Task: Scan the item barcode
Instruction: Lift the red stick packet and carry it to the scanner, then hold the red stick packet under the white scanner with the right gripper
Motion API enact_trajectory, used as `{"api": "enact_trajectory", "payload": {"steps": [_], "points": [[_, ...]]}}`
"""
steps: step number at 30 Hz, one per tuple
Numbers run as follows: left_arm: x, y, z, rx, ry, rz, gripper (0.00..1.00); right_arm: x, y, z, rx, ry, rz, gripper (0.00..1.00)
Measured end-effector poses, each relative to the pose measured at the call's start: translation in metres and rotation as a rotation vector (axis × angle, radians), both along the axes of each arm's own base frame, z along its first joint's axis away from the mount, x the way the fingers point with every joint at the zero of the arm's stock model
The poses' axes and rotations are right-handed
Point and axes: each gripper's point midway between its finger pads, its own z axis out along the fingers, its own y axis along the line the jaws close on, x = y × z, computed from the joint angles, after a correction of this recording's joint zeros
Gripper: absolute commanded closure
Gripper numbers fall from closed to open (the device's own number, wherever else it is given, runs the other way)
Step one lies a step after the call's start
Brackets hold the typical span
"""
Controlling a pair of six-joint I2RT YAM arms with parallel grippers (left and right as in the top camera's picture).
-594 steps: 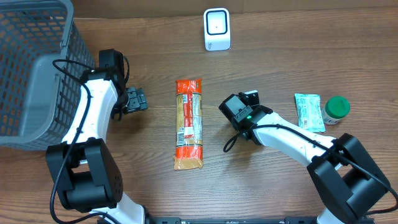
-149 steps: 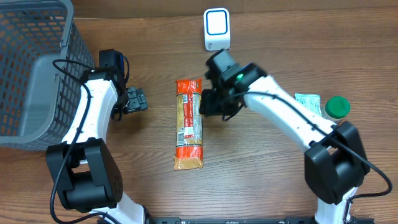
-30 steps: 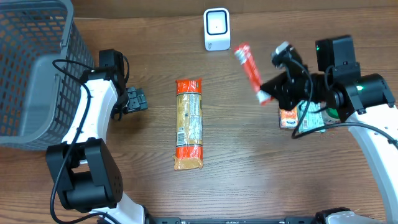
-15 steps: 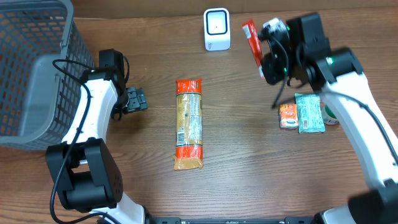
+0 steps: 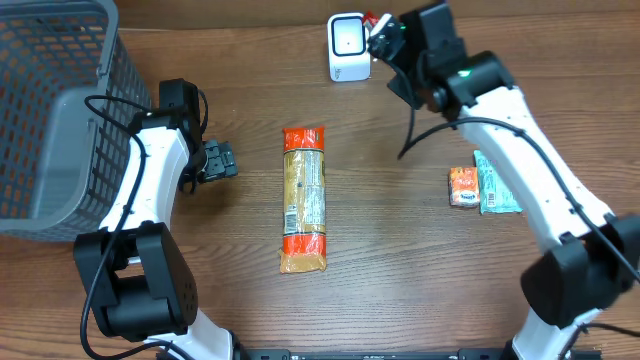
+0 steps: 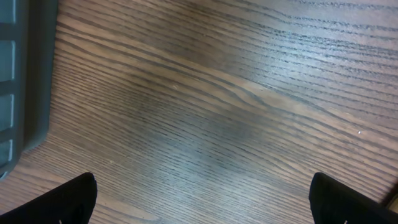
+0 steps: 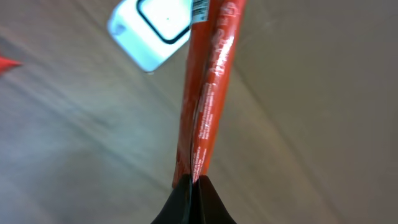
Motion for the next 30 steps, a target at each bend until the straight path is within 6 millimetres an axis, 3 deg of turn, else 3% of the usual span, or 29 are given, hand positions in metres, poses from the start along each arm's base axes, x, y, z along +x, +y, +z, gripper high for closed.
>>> {"api": "enact_trajectory", "payload": {"steps": [8, 13, 22, 30], "points": [[0.0, 0.0, 0.0, 0.0, 0.0, 0.0, 0.0, 0.045, -0.001, -0.03, -0.232, -0.118, -0.009, 0.96], [0.0, 0.0, 0.0, 0.0, 0.0, 0.0, 0.0, 0.071, 0.009, -0.037, -0.32, -0.222, -0.013, 0.96], [0.0, 0.0, 0.0, 0.0, 0.0, 0.0, 0.0, 0.094, 0.03, -0.043, -0.43, -0.356, -0.005, 0.96], [0.0, 0.0, 0.0, 0.0, 0.0, 0.0, 0.0, 0.105, 0.03, -0.081, -0.486, -0.351, -0.022, 0.97]]}}
